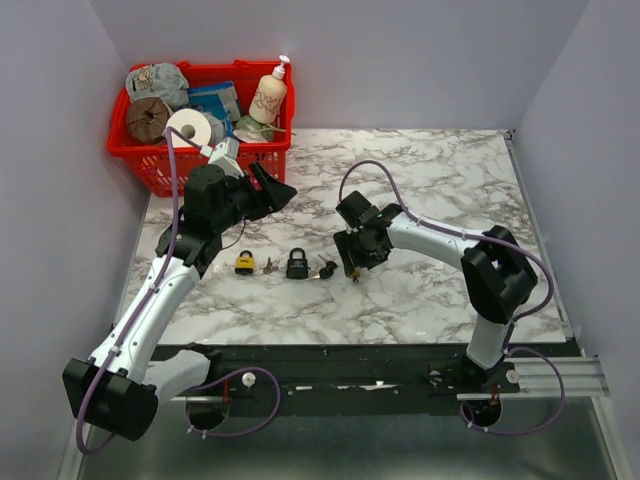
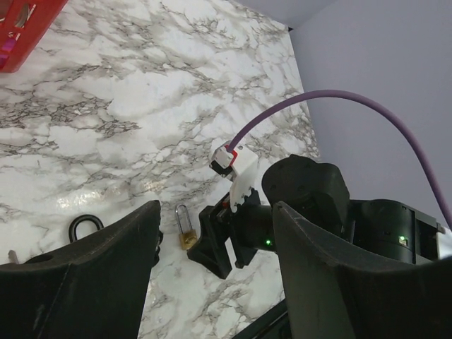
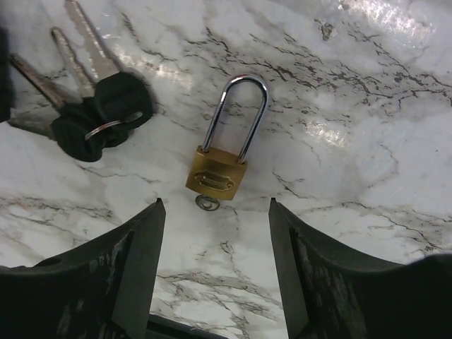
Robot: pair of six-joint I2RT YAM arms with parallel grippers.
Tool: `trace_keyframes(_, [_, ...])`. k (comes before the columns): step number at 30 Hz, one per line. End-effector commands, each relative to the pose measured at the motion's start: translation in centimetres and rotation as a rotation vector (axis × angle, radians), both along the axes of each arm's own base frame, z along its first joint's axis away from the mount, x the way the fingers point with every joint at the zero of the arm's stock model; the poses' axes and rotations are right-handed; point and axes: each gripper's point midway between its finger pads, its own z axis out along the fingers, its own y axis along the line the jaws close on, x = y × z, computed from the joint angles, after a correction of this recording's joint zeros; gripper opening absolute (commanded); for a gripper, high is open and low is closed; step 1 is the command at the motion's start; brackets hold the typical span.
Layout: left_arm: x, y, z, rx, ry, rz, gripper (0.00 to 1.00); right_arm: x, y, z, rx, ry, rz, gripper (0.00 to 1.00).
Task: Lock with the key
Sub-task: Pick up the lock from the center of the board.
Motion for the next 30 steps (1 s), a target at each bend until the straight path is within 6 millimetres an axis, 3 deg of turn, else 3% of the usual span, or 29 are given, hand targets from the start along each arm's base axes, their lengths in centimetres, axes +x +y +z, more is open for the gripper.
trace_keyframes(1, [-0.1, 0.9, -0.3, 0.004, 0.01, 0.04, 0.73, 0.2, -0.7, -1.4, -0.071, 0.035, -0.069, 0.67])
trace_keyframes(10, [-0.3, 1.0, -1.1, -0.009, 0.031, 0.048, 0.73, 0.6, 0.2, -2.5, -0.08, 0.081, -0.088, 0.6])
trace_keyframes(15, [-0.3, 1.3, -1.5, 0.004, 0.04, 0.061, 0.73, 0.1, -0.3, -3.5, -0.108, 0.104, -0.097, 0.56])
trace_keyframes(21, [-0.1, 1.6, -1.9, 0.012, 0.05, 0.082, 0.73, 0.5, -1.0, -4.4, -0.159, 0.097, -0.117, 0.42])
trace_keyframes(22, [-0.1, 1.6, -1.9, 0.017, 0.049, 0.082, 0.73, 0.6, -1.0, -4.3, -0.16, 0.095, -0.116, 0.33])
trace_keyframes(24, [-0.3, 1.7, -2.1, 0.027, 0.052, 0.08, 0.75, 0.7, -1.0, -3.8, -0.151, 0.088, -0.108, 0.21])
trace_keyframes(25, [-0.3, 1.8, -2.2, 0.035, 0.052, 0.075, 0.76, 0.7, -1.1, -3.4, -0.148, 0.08, -0.089, 0.05])
trace_keyframes(26, [-0.4, 1.9, -2.3, 0.047, 0.048, 0.063, 0.77, 1.1, -0.8, -2.1, -0.113, 0.047, -0.075, 0.01])
trace_keyframes(29, [-1.0, 1.8, -2.7, 0.073, 0.047, 0.008, 0.85, 1.3, -0.3, 0.2, -0.042, -0.028, 0.026, 0.01])
trace_keyframes(30, [-1.3, 1.6, -2.7, 0.083, 0.04, -0.034, 0.87, 1.5, -0.1, 2.7, 0.01, -0.095, 0.055, 0.01])
